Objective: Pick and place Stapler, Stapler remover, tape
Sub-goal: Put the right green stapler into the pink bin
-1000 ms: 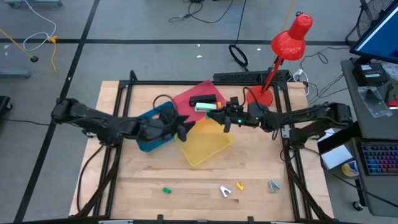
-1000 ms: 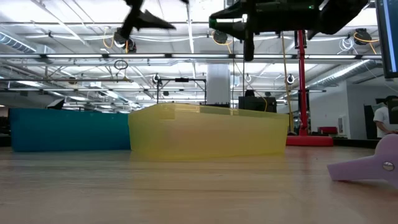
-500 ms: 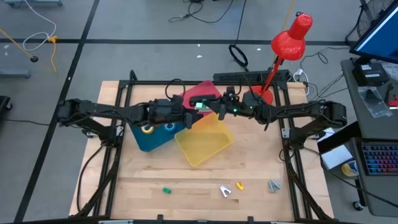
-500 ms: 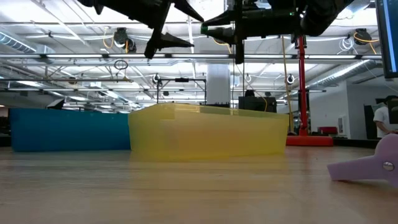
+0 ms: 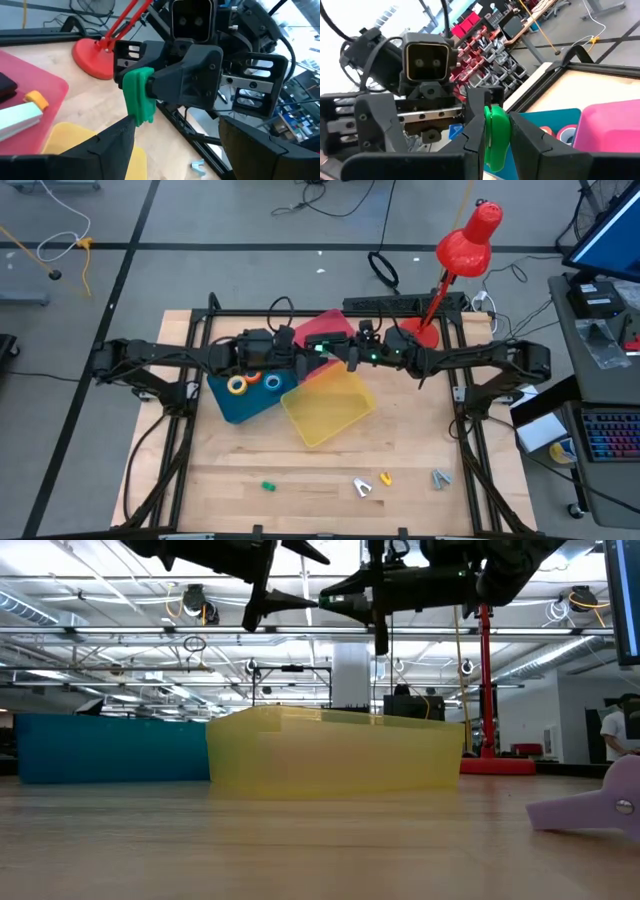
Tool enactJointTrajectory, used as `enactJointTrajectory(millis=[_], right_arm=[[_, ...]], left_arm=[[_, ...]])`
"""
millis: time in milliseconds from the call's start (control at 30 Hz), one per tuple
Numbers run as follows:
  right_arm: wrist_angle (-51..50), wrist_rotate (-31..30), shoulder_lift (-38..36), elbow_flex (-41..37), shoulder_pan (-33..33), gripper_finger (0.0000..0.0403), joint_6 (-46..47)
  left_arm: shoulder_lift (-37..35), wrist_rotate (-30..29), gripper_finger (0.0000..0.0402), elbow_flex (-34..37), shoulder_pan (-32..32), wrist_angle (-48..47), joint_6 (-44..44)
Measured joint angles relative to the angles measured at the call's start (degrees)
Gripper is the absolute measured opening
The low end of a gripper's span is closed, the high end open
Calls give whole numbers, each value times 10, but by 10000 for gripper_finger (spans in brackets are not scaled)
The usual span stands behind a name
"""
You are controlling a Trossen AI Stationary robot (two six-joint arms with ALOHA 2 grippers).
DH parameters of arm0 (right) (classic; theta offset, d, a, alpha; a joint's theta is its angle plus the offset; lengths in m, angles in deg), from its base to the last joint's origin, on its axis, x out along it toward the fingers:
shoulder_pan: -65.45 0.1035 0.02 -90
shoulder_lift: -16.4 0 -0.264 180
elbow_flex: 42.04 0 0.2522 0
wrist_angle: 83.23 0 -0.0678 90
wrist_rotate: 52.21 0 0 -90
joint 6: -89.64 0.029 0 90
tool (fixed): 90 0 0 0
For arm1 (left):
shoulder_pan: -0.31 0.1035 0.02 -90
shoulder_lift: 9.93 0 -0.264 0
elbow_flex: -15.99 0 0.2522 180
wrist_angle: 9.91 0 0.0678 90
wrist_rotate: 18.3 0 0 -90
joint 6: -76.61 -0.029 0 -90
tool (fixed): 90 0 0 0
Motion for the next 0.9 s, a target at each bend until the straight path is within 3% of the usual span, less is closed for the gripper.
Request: enactJointTrajectory(millis=[567,900], right_arm=[[21,46,4,2,3,57,30],[19,45,1,2,3,57,38]], left_arm=[[0,10,282,0,8,-40,-4],[0,26,282,0,14,-3,-4]])
